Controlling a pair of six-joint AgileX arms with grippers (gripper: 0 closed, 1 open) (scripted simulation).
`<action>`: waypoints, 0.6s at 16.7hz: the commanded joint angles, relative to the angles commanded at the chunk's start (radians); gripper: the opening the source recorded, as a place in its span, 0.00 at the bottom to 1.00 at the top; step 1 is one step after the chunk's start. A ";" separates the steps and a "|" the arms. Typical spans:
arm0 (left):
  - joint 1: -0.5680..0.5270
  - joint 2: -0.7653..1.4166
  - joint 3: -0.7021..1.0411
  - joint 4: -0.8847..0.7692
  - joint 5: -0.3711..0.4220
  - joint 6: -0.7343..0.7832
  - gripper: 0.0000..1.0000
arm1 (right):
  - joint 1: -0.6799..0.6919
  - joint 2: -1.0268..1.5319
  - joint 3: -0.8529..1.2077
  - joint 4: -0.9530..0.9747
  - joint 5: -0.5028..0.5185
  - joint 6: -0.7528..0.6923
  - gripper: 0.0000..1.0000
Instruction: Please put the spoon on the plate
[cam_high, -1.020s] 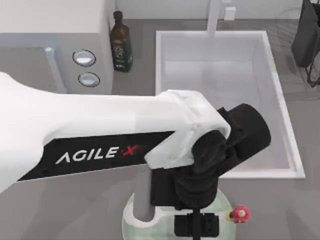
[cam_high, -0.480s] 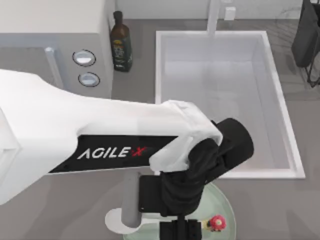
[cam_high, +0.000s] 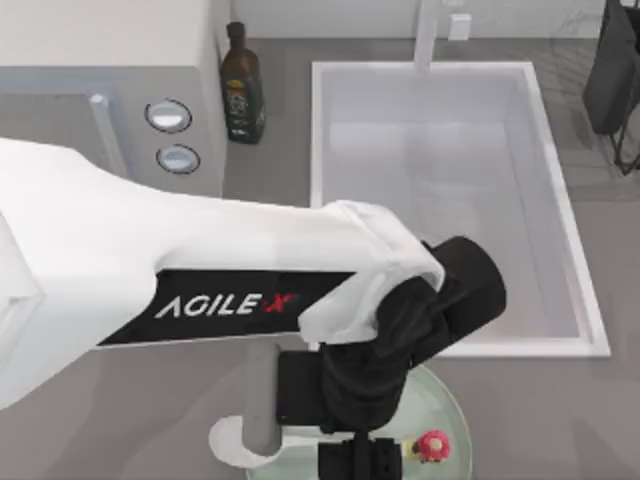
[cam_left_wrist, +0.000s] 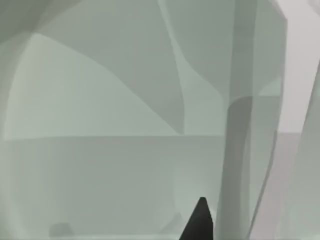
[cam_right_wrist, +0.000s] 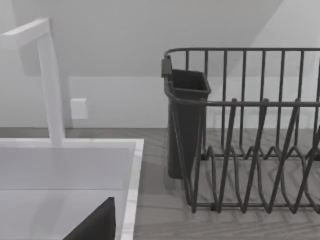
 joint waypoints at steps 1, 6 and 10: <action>0.000 0.000 0.000 0.000 0.000 0.000 0.53 | 0.000 0.000 0.000 0.000 0.000 0.000 1.00; 0.000 0.000 0.000 0.000 0.000 0.000 0.90 | 0.000 0.000 0.000 0.000 0.000 0.000 1.00; 0.000 0.000 0.000 0.000 0.000 0.000 1.00 | 0.000 0.000 0.000 0.000 0.000 0.000 1.00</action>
